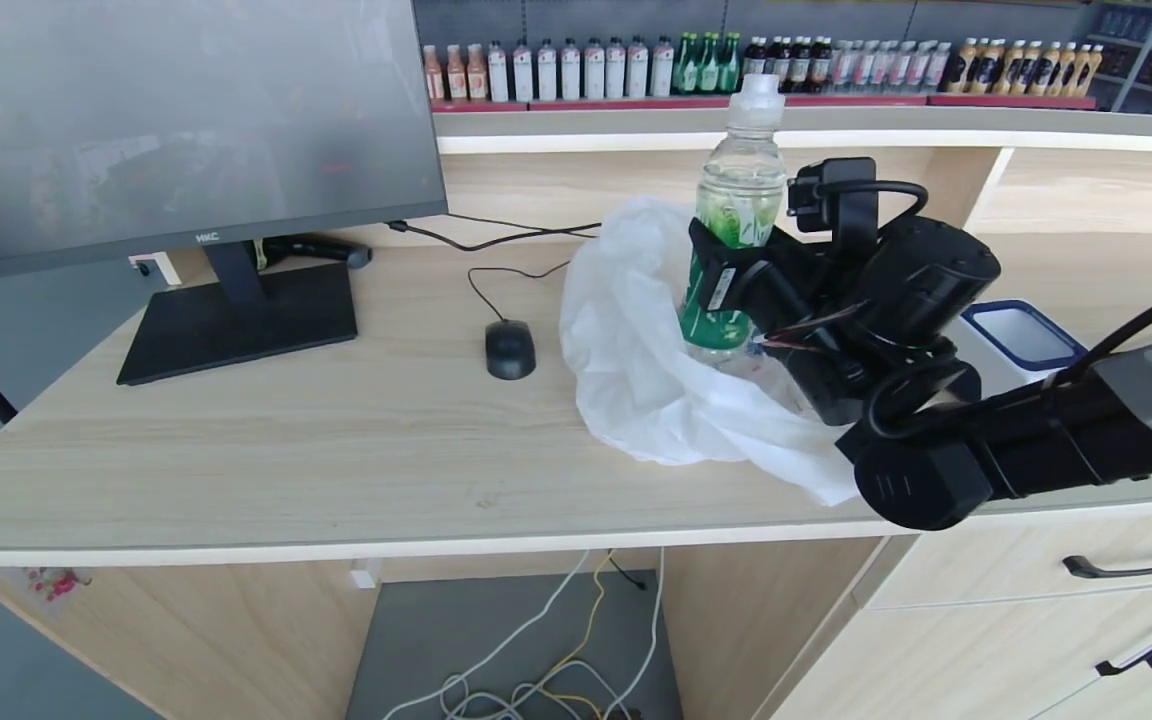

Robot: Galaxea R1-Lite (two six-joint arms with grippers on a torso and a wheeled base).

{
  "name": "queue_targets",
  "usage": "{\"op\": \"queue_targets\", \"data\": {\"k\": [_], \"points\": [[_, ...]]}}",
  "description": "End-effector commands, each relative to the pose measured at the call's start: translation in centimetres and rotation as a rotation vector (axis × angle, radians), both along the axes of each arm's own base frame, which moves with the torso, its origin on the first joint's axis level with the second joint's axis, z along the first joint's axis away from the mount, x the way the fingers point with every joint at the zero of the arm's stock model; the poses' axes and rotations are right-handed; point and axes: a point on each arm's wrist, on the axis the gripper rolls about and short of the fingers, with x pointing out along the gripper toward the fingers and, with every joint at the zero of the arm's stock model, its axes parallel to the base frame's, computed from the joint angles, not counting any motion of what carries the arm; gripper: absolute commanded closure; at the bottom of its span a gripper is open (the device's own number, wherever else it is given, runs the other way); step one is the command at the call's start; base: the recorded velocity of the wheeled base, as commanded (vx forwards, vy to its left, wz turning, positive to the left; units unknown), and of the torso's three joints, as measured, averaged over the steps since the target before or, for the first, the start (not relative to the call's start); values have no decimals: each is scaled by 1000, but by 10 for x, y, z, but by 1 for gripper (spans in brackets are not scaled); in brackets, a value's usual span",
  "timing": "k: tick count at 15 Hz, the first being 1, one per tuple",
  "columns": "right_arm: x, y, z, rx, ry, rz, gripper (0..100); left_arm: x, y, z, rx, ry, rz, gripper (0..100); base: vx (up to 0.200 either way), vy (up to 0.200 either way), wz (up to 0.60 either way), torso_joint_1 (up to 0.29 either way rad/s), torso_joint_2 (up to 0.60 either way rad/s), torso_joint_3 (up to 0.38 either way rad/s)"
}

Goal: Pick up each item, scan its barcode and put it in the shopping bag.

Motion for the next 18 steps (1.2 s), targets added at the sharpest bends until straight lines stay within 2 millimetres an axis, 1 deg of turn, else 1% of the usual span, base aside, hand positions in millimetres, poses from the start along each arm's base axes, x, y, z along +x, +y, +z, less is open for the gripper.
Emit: {"op": "queue_targets", "data": {"k": [1, 4, 5, 11, 18], "points": [[3, 6, -10, -13, 20, 10, 100, 0, 0, 0, 0, 0, 0, 0, 0, 0, 0, 0, 0, 0], [6, 7, -16, -13, 34, 11, 100, 0, 0, 0, 0, 0, 0, 0, 0, 0, 0, 0, 0, 0], [6, 8, -18, 11, 48, 17, 100, 0, 0, 0, 0, 0, 2, 0, 0, 0, 0, 0, 0, 0], [7, 9, -32, -1, 74, 16, 100, 0, 0, 0, 0, 0, 0, 0, 0, 0, 0, 0, 0, 0], [8, 10, -35, -6, 80, 15, 100, 0, 0, 0, 0, 0, 0, 0, 0, 0, 0, 0, 0, 0]]}}
